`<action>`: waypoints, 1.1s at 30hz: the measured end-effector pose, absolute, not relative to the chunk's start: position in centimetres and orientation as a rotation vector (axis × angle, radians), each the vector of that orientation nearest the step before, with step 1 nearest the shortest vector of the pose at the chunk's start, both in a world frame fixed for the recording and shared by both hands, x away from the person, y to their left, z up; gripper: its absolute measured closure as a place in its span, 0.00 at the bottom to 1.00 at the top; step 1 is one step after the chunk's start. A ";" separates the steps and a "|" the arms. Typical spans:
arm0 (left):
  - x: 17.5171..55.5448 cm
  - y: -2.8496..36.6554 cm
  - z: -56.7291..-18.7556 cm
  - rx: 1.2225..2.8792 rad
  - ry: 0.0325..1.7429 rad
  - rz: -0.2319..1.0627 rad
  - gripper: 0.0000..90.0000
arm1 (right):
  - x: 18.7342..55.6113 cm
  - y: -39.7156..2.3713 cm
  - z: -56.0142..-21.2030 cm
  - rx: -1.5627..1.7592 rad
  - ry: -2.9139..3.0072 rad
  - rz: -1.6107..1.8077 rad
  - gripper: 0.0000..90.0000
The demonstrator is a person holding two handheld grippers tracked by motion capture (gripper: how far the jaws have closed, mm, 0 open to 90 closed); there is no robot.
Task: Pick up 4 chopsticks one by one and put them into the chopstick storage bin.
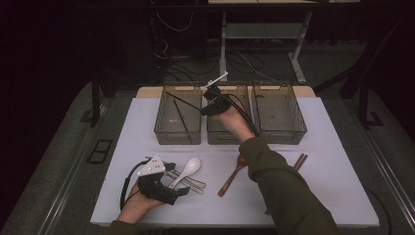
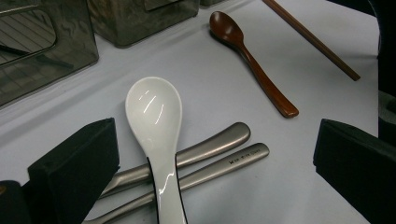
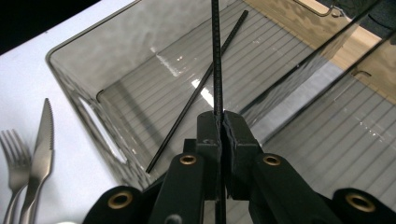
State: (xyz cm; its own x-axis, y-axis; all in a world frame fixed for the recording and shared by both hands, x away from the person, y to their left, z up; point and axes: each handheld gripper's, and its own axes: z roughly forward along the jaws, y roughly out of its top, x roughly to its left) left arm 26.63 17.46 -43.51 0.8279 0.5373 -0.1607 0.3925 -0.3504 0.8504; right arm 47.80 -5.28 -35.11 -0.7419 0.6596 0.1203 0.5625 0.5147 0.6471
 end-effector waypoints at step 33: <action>26.7 17.6 -43.5 1.970 0.695 0.172 0.00 | 49.7 -2.8 -35.0 1.055 2.610 1.047 0.70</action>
